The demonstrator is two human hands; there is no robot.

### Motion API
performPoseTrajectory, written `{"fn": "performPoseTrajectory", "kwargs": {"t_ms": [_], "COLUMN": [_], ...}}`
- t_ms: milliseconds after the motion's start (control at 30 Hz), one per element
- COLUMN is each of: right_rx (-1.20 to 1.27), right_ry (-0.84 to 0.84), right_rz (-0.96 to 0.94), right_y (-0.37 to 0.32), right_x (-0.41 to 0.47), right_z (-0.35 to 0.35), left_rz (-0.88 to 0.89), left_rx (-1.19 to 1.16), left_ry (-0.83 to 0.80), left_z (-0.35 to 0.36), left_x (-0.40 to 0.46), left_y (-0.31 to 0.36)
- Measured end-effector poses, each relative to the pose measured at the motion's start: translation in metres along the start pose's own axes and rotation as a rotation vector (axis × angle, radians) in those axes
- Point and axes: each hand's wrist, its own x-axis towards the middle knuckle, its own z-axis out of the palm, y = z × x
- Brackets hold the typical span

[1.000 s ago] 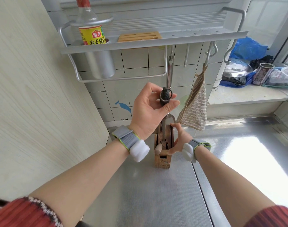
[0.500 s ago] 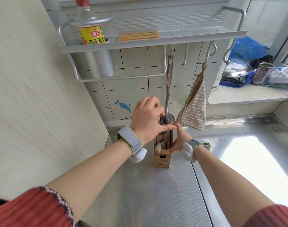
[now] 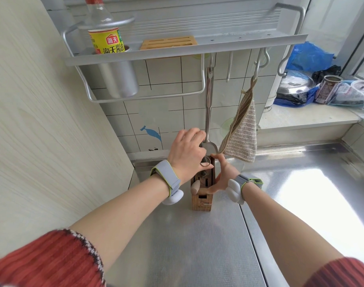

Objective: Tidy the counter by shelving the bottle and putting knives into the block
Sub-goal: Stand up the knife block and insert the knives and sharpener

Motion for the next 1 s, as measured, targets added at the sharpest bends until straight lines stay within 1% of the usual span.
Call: {"fn": "performPoseTrajectory", "kwargs": {"t_ms": [300,500,700,867,933,1000], "right_rx": [0.016,0.01,-0.008,0.02,0.023,0.035], "right_ry": [-0.013,-0.006,-0.021,-0.028,-0.045,-0.055], "right_rz": [0.006,0.01,0.025,0.042,0.058,0.075], "right_y": [-0.001,-0.002,-0.003,-0.004,-0.005,-0.005], "right_x": [-0.002,-0.001,-0.003,-0.005,-0.005,-0.004], "right_z": [-0.001,0.0,-0.001,0.001,0.001,0.001], "left_rz": [0.086,0.085,0.047,0.107,0.043,-0.088], "left_rx": [-0.016,-0.041,-0.124,-0.346,-0.446,-0.566], "left_ry": [-0.045,-0.021,0.012,0.076,0.11,0.174], "left_z": [0.003,0.005,0.017,0.02,0.015,0.016], "left_x": [0.001,0.003,-0.003,-0.013,-0.02,-0.031], "left_y": [-0.004,-0.004,-0.007,-0.021,-0.029,-0.037]}}
